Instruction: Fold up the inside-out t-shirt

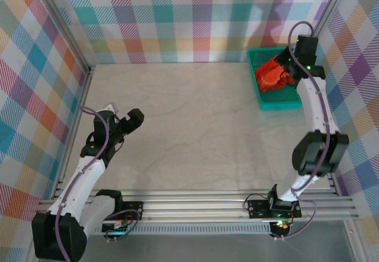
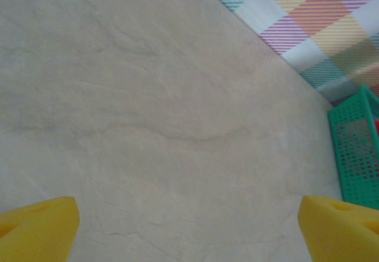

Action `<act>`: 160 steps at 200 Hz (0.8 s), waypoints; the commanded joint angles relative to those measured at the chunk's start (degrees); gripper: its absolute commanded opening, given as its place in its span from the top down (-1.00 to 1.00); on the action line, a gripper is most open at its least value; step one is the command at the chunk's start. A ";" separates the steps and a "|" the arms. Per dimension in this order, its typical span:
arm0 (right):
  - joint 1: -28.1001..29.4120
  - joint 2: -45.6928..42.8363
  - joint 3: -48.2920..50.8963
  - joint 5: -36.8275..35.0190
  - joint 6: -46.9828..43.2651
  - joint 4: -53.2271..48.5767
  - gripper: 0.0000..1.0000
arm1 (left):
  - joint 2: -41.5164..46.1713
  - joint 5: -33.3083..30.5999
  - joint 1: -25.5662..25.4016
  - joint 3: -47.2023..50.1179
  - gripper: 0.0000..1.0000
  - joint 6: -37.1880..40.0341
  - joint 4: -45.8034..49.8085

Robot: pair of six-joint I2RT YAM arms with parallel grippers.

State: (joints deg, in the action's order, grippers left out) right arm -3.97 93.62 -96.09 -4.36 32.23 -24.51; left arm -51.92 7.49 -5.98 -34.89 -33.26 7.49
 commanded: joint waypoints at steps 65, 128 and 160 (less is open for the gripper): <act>12.47 -17.07 -4.65 13.02 -7.57 7.61 1.00 | 2.21 4.99 -3.40 -5.00 -0.87 -1.75 1.35; 24.03 -10.34 -10.56 31.81 -10.01 9.10 1.00 | -1.09 5.05 -6.68 -5.99 -0.86 -2.90 -2.31; 32.26 0.15 -6.87 32.51 -6.87 8.75 1.00 | -2.74 5.35 -9.72 -5.80 -0.86 -0.58 -4.20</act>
State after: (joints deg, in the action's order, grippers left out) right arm 22.94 84.49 -106.04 24.05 23.68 -15.53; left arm -53.98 11.62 -13.19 -39.16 -35.48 6.70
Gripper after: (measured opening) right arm 0.049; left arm 0.929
